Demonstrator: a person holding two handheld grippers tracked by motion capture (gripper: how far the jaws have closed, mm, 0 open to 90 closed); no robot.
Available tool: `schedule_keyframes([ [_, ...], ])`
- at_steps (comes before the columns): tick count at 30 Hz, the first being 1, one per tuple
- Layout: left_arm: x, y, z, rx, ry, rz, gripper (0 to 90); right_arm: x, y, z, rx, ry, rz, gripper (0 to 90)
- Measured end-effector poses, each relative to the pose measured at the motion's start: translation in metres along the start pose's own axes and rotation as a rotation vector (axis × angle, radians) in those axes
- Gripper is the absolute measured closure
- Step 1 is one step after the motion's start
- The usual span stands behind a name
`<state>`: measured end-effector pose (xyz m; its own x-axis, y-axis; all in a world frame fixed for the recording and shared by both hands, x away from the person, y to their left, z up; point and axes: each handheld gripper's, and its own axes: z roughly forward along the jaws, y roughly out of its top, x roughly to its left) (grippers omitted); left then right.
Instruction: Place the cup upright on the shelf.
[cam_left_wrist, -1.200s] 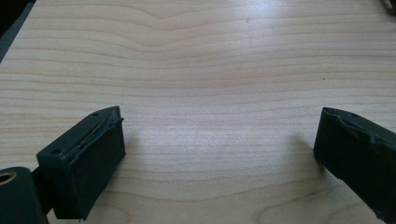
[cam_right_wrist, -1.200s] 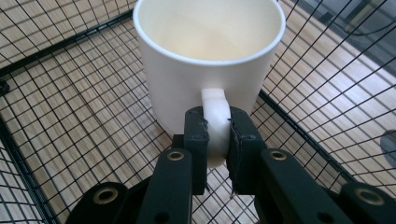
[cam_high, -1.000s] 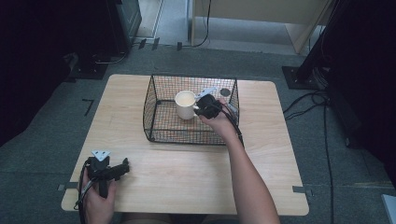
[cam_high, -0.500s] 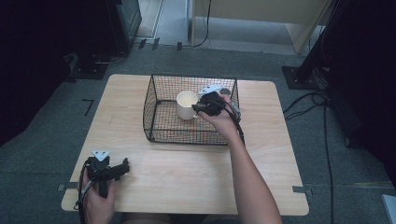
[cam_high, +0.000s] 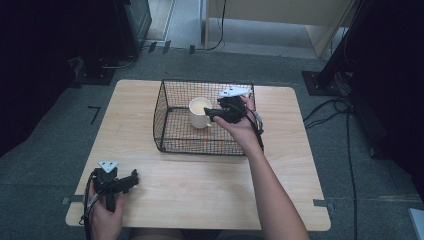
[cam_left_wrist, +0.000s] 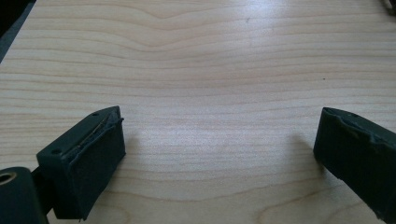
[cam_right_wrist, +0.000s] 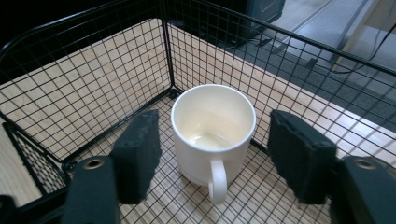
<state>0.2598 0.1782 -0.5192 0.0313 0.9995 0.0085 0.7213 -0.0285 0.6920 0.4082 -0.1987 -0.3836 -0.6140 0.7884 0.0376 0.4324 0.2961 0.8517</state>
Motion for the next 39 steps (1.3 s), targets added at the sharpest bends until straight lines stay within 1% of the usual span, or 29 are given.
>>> schedule_keyframes([
  [4, 0.000, 0.000, 0.000, 0.000, 0.000, 0.000, 2.2, 0.006, -0.004, -0.012, 0.005, -0.012, 0.016, 18.5],
  [7, 0.000, 0.000, 0.000, 0.000, 0.000, -0.001, 2.2, 0.010, -0.008, -0.021, 0.011, -0.015, 0.016, 13.6],
  [9, 0.000, 0.000, 0.000, 0.000, 0.000, 0.000, 2.2, 0.011, -0.009, -0.024, 0.014, -0.016, 0.018, 13.4],
  [10, 0.000, 0.000, 0.000, 0.000, 0.000, -0.001, 2.2, 0.013, -0.012, -0.030, 0.011, -0.017, 0.019, 12.4],
  [14, 0.000, 0.000, 0.000, -0.002, 0.001, -0.001, 2.2, 0.017, -0.019, -0.042, 0.018, -0.030, 0.019, 8.9],
  [16, 0.000, 0.000, 0.000, -0.002, 0.001, -0.001, 2.2, 0.018, -0.021, -0.045, 0.021, -0.030, 0.023, 7.8],
  [17, 0.000, 0.000, 0.000, 0.000, 0.000, 0.000, 2.2, 0.021, -0.026, -0.049, 0.032, -0.030, 0.021, 5.8],
  [18, 0.000, 0.000, 0.000, 0.000, 0.000, 0.000, 2.2, 0.021, -0.026, -0.049, 0.032, -0.030, 0.021, 5.8],
  [19, 0.000, 0.000, 0.000, 0.000, 0.000, 0.000, 2.2, 0.022, -0.032, -0.053, 0.038, -0.026, 0.030, 3.9],
  [22, 0.000, 0.000, 0.000, 0.000, 0.000, 0.000, 2.2, 0.023, -0.037, -0.057, 0.040, -0.029, 0.034, 3.0],
  [23, 0.000, 0.000, 0.000, 0.000, 0.000, 0.000, 2.2, 0.023, -0.043, -0.060, 0.043, -0.030, 0.047, 2.1],
  [25, 0.000, 0.000, 0.000, -0.001, 0.001, 0.001, 2.2, 0.023, -0.045, -0.062, 0.044, -0.026, 0.051, 1.3],
  [26, 0.000, 0.000, 0.000, -0.003, 0.001, -0.001, 2.2, 0.024, -0.051, -0.066, 0.045, -0.026, 0.054, 0.0],
  [33, 0.000, 0.000, 0.000, -0.003, 0.001, -0.003, 2.2, 0.027, -0.069, -0.083, 0.031, -0.029, 0.074, 0.0],
  [37, 0.000, 0.000, 0.000, -0.003, 0.001, -0.002, 2.2, 0.030, -0.079, -0.091, 0.029, -0.038, 0.065, 0.0],
  [38, 0.000, 0.000, 0.000, -0.003, 0.001, -0.002, 2.2, 0.030, -0.079, -0.091, 0.029, -0.038, 0.065, 0.0],
  [39, 0.000, 0.000, 0.000, -0.003, 0.001, -0.001, 2.2, 0.030, -0.084, -0.094, 0.030, -0.044, 0.063, 0.0],
])
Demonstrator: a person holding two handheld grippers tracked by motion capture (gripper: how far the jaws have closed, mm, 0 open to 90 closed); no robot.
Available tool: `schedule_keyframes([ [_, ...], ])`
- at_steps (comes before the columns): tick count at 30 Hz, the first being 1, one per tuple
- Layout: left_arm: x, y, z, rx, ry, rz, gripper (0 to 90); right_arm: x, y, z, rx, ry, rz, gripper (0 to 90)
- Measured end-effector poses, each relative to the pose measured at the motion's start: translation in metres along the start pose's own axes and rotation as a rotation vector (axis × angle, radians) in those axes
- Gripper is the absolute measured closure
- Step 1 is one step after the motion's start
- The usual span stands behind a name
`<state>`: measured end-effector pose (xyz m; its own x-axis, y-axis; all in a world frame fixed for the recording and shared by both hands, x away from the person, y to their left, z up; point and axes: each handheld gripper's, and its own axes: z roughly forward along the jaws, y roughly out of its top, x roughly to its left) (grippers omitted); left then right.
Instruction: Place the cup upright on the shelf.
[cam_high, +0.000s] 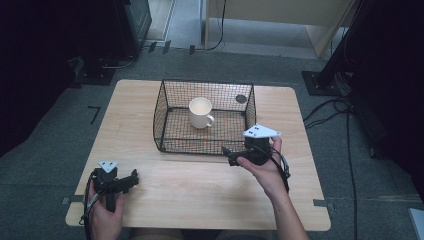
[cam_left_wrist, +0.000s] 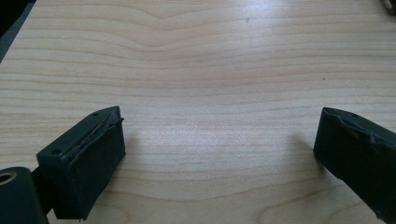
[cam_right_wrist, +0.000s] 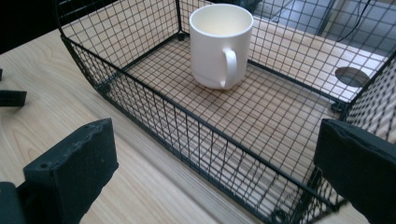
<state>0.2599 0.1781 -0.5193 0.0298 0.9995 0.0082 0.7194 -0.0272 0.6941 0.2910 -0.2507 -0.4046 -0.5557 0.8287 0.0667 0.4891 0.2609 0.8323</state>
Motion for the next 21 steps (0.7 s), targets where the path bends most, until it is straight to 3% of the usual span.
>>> schedule_keyframes([
  [9, 0.000, 0.000, 0.000, 0.002, -0.001, 0.001, 2.2, -0.004, -0.024, -0.015, -0.006, -0.016, 0.016, 0.0],
  [21, 0.000, 0.000, 0.000, 0.003, 0.000, 0.002, 2.2, -0.024, -0.071, -0.040, -0.036, -0.060, 0.095, 0.0],
])
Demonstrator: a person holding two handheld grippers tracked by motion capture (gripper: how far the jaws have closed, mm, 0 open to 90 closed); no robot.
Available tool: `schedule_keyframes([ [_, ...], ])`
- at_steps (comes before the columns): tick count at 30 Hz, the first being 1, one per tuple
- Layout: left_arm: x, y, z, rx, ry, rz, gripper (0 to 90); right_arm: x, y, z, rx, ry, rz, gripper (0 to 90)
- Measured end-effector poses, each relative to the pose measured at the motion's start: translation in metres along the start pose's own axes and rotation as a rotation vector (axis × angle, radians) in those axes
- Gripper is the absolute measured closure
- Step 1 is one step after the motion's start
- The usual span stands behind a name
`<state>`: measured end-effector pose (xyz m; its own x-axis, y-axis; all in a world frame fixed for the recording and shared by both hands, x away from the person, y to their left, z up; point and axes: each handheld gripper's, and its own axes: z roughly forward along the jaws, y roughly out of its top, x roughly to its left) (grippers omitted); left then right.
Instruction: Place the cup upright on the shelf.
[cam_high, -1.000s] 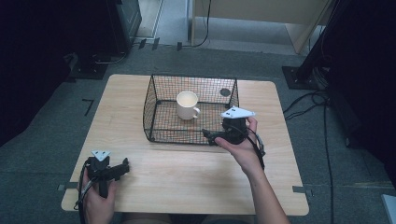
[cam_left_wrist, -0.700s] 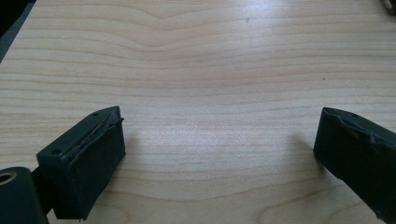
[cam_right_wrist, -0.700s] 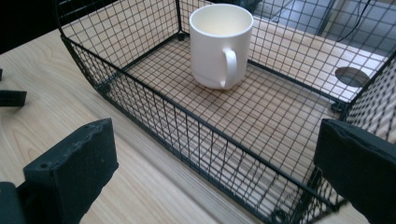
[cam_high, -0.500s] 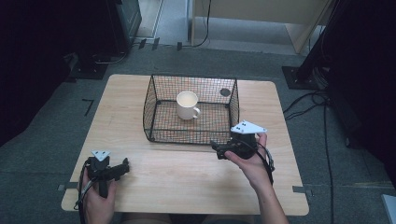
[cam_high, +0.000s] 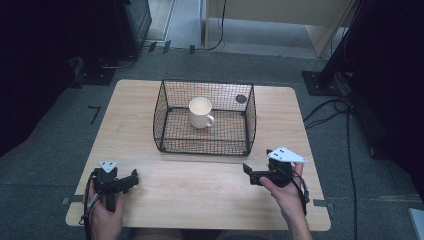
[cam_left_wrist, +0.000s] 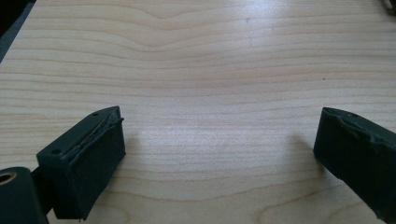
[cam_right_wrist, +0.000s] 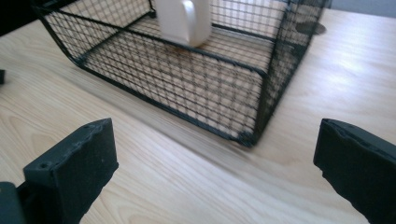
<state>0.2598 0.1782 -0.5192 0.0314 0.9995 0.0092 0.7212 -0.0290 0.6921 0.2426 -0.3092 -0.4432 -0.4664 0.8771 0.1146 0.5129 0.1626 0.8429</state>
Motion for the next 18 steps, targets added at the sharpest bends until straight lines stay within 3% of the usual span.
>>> schedule_keyframes([
  [7, 0.000, 0.000, 0.000, 0.000, 0.000, 0.000, 2.2, -0.017, -0.021, -0.010, 0.022, -0.064, 0.015, 0.0],
  [8, 0.000, 0.000, 0.000, 0.000, 0.000, 0.000, 2.2, -0.023, -0.030, -0.011, 0.033, -0.102, 0.009, 0.0],
  [9, 0.000, 0.000, 0.000, 0.000, 0.000, 0.000, 2.2, -0.023, -0.030, -0.011, 0.033, -0.102, 0.009, 0.0],
  [13, 0.000, 0.000, 0.000, 0.000, 0.000, 0.000, 2.2, -0.043, -0.055, -0.016, 0.043, -0.138, 0.062, 0.0],
  [18, 0.000, 0.000, 0.000, -0.001, 0.000, 0.000, 2.2, -0.057, -0.073, -0.024, 0.057, -0.167, 0.097, 0.0],
])
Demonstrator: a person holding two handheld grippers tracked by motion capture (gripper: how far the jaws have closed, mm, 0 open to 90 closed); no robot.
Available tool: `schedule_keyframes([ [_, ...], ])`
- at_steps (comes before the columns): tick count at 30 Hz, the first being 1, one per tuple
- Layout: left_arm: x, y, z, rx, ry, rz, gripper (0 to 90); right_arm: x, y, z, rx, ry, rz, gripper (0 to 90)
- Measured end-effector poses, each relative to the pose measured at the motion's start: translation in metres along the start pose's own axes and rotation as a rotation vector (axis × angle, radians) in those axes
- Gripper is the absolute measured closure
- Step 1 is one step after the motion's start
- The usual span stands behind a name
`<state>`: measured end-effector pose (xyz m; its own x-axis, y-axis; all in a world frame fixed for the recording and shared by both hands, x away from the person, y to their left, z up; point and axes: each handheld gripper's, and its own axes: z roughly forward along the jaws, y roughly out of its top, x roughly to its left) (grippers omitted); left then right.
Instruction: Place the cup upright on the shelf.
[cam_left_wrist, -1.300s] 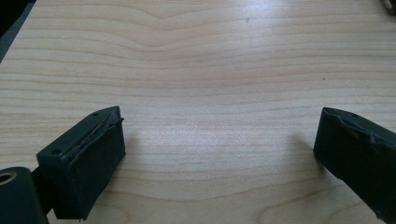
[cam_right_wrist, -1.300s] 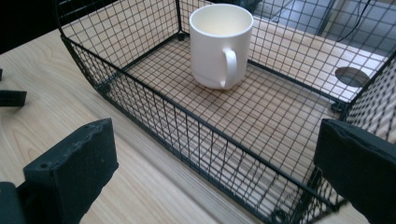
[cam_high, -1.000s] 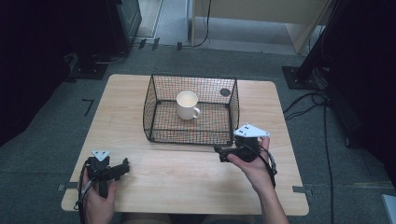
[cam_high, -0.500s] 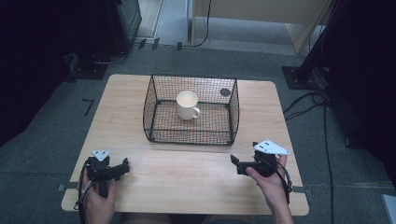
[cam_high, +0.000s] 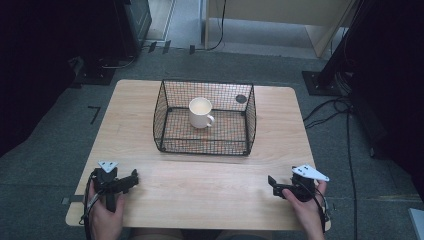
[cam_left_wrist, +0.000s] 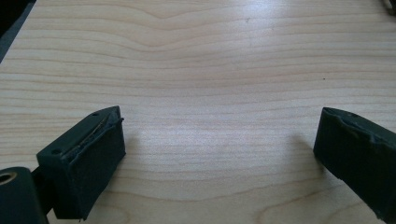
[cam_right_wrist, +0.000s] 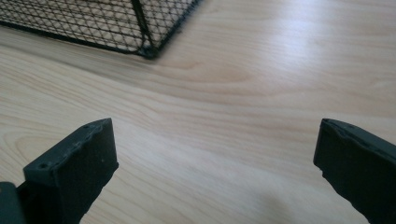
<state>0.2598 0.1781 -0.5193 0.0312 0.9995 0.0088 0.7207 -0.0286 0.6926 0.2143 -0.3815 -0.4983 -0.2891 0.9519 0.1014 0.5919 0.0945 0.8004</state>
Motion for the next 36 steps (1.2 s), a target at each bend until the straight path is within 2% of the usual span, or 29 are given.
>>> schedule_keyframes([
  [3, 0.000, 0.000, 0.000, 0.000, 0.000, 0.000, 2.2, -0.006, -0.006, -0.002, 0.011, -0.017, 0.007, 0.0],
  [8, 0.000, 0.000, 0.000, 0.000, 0.000, 0.000, 2.2, -0.027, -0.021, -0.010, 0.034, -0.070, 0.031, 0.0],
  [20, -0.003, 0.000, 0.000, 0.000, 0.001, 0.001, 2.2, -0.054, -0.041, -0.023, 0.063, -0.152, 0.075, 0.0],
  [26, -0.003, 0.000, 0.000, 0.001, -0.001, 0.004, 2.2, -0.055, -0.042, -0.020, 0.106, -0.181, 0.058, 0.0],
  [27, -0.003, 0.000, 0.000, 0.002, -0.001, 0.004, 2.2, -0.054, -0.042, -0.018, 0.122, -0.185, 0.043, 0.0],
  [29, -0.003, 0.000, 0.000, 0.001, -0.002, 0.005, 2.2, -0.055, -0.041, -0.016, 0.137, -0.163, 0.043, 0.0],
  [36, -0.003, 0.000, 0.000, 0.001, -0.002, 0.006, 2.2, -0.055, -0.041, -0.016, 0.137, -0.158, 0.037, 0.0],
])
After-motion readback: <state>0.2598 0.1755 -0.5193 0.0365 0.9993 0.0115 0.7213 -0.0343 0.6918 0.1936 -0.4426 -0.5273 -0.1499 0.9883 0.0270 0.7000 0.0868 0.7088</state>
